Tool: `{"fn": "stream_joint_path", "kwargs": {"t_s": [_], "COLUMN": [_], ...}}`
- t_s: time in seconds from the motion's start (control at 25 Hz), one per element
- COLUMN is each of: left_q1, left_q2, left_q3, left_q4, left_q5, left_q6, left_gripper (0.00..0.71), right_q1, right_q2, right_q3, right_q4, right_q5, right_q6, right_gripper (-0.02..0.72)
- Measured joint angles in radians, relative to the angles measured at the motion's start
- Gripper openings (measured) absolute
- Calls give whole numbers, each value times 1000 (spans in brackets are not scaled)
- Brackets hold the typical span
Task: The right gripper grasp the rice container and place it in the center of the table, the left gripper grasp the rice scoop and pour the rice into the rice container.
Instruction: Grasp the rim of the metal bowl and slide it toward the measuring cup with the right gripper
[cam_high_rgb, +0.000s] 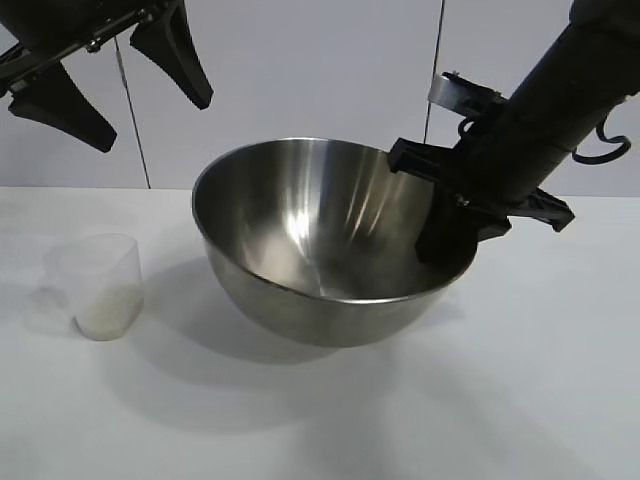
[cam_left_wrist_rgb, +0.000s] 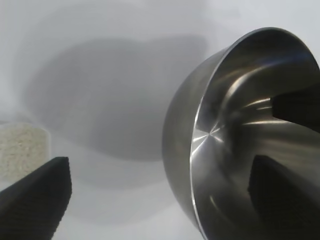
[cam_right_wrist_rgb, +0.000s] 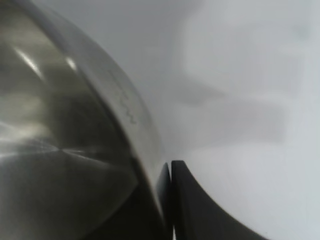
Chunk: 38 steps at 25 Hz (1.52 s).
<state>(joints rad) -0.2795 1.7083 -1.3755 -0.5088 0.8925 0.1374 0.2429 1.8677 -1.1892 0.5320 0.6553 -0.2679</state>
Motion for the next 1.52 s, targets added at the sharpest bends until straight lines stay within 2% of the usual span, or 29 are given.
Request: {"fn": "stream_joint_path", "kwargs": {"t_s": [0.24, 0.68, 1.04, 1.08, 1.16, 1.28, 1.32, 1.4, 1.52], "left_q1": [0, 0, 0, 0, 0, 0, 0, 0, 0], "left_q2": [0, 0, 0, 0, 0, 0, 0, 0, 0], "left_q3": [0, 0, 0, 0, 0, 0, 0, 0, 0], "left_q4": [0, 0, 0, 0, 0, 0, 0, 0, 0], "left_q5": [0, 0, 1, 1, 1, 1, 1, 1, 3], "left_q6": [0, 0, 2, 2, 2, 2, 2, 4, 20], "left_gripper": [694, 694, 694, 694, 694, 694, 694, 694, 694], "right_q1": [6, 24, 61, 61, 61, 61, 61, 61, 45], "right_q2": [90, 139, 161, 161, 161, 156, 148, 123, 77], "right_q3": [-52, -70, -72, -72, -75, -75, -75, -82, -119], "right_q4": [-14, -30, -53, -49, -49, -49, -49, -52, -56], "right_q5": [-4, -30, -36, -36, -36, -27, -22, -7, 63], "right_q6": [30, 33, 88, 94, 104, 107, 107, 111, 129], "right_gripper": [12, 12, 25, 52, 160, 480, 554, 636, 670]}}
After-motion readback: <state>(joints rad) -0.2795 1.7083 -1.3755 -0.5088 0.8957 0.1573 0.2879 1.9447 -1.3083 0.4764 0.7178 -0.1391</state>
